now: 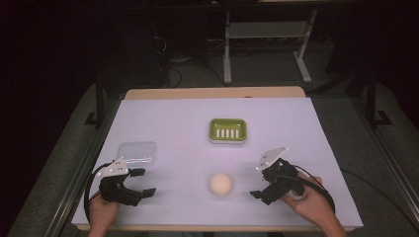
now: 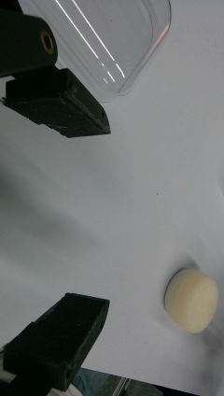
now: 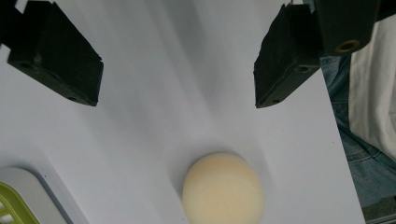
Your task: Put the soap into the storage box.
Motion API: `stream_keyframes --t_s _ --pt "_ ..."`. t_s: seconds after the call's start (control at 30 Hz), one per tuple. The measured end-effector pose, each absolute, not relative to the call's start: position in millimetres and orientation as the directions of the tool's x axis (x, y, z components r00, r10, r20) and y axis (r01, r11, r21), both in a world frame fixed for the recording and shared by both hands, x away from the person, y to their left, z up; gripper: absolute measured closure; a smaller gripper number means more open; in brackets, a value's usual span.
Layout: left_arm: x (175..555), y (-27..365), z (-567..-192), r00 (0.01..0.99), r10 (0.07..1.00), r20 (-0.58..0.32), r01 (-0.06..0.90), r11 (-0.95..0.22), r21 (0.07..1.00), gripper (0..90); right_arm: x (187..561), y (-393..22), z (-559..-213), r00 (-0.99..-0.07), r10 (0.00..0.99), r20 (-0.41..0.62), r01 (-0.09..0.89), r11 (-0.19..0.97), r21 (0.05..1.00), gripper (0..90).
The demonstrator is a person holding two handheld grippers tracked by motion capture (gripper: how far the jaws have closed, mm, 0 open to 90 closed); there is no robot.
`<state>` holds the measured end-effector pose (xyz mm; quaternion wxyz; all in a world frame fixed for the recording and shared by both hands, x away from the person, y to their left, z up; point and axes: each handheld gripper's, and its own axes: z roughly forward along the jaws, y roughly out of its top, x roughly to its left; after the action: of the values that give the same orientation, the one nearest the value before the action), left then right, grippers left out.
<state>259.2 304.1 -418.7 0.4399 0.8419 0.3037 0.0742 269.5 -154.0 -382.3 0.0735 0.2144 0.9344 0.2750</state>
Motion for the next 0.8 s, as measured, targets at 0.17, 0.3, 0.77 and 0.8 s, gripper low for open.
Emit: stream_keyframes --t_s 0.17,0.3,0.77,0.8 --pt "259 304 -419 0.805 0.576 -0.144 0.447 -0.428 0.785 13.2 273 -147 -380 -0.906 0.424 -0.016 0.348 0.765 0.543 15.1" --pt "259 303 -419 0.806 0.573 -0.145 0.445 -0.427 0.787 13.2 276 -141 -379 -0.912 0.410 -0.017 0.337 0.772 0.540 15.1" --pt "260 304 -420 0.804 0.573 -0.159 0.452 -0.416 0.790 13.2 288 -115 -379 -0.935 0.355 -0.007 0.298 0.796 0.527 14.8" --pt "260 304 -420 0.805 0.571 -0.160 0.453 -0.417 0.788 13.2 289 -111 -379 -0.939 0.344 -0.009 0.289 0.801 0.524 14.8"
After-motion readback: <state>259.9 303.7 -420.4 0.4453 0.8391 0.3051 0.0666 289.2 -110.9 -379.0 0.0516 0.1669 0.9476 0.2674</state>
